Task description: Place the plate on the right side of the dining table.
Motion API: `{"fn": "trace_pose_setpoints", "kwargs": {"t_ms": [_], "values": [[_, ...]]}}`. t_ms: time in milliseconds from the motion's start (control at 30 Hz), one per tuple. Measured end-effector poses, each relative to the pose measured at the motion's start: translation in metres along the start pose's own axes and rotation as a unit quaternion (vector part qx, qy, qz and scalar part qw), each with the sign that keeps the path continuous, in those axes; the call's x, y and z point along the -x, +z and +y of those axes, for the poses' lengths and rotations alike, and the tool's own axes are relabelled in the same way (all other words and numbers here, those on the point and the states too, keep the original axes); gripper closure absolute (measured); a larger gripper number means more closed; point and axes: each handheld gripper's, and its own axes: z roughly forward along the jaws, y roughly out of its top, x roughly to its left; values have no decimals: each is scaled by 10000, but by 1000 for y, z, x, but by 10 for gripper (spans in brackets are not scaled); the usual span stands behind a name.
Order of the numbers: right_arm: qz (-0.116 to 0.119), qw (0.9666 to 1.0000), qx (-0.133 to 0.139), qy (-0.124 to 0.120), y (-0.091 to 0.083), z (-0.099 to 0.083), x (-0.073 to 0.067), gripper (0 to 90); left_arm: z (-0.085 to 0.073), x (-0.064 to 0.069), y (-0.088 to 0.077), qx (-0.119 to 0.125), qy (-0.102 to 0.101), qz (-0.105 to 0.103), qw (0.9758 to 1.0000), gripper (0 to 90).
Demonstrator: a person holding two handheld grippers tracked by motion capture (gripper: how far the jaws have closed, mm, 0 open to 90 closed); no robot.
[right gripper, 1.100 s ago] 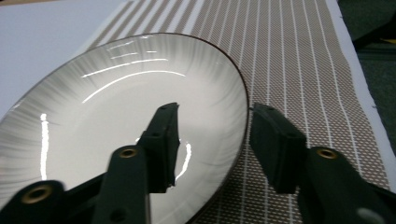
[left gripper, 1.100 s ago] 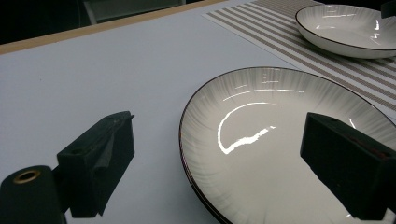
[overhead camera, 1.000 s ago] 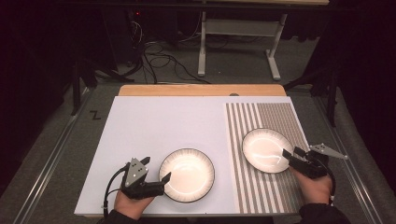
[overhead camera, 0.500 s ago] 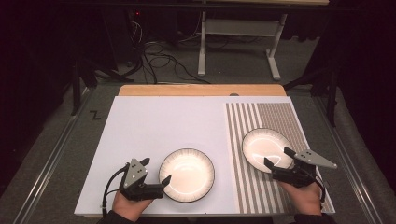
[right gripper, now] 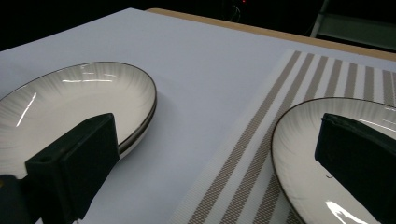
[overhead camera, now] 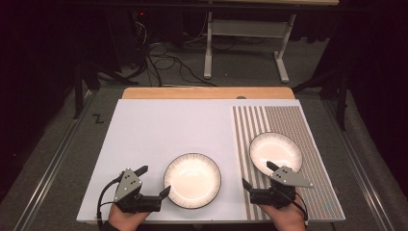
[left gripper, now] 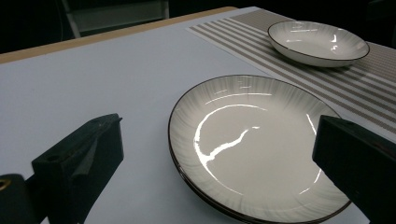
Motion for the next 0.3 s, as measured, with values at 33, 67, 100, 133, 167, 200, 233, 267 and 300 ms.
{"fn": "trace_pose_setpoints", "kwargs": {"t_ms": [33, 67, 100, 133, 167, 200, 233, 267, 300], "values": [[22, 10000, 22, -55, 0, 0, -2, 3, 0, 1, 0, 2, 20, -9, 10000, 24], [41, 9999, 14, -100, -1, -1, -5, 3, 0, 1, 1, -4, 31, -28, 10000, 22], [36, 10000, 1, -80, -2, -1, -7, 3, 0, 2, 1, -26, 40, -30, 10000, 21], [43, 9999, 33, -124, -3, -2, -7, 3, 0, 2, 2, -33, 29, -37, 10000, 19], [44, 9999, 48, -95, -4, -2, -6, 3, 0, 3, 3, -46, 17, -38, 10000, 16], [47, 9999, 56, -95, -6, -2, -5, 3, 0, 3, 3, -53, 20, -27, 10000, 13], [55, 9999, 71, -78, -7, -2, -4, 3, 0, 3, 3, -66, 24, -14, 10000, 11], [60, 9999, 82, -61, -8, -3, -2, 3, 0, 4, 3, -66, 18, -4, 10000, 10], [49, 9999, 96, -50, -10, -3, -1, 3, 0, 4, 3, -63, 8, 11, 10000, 8]]}}
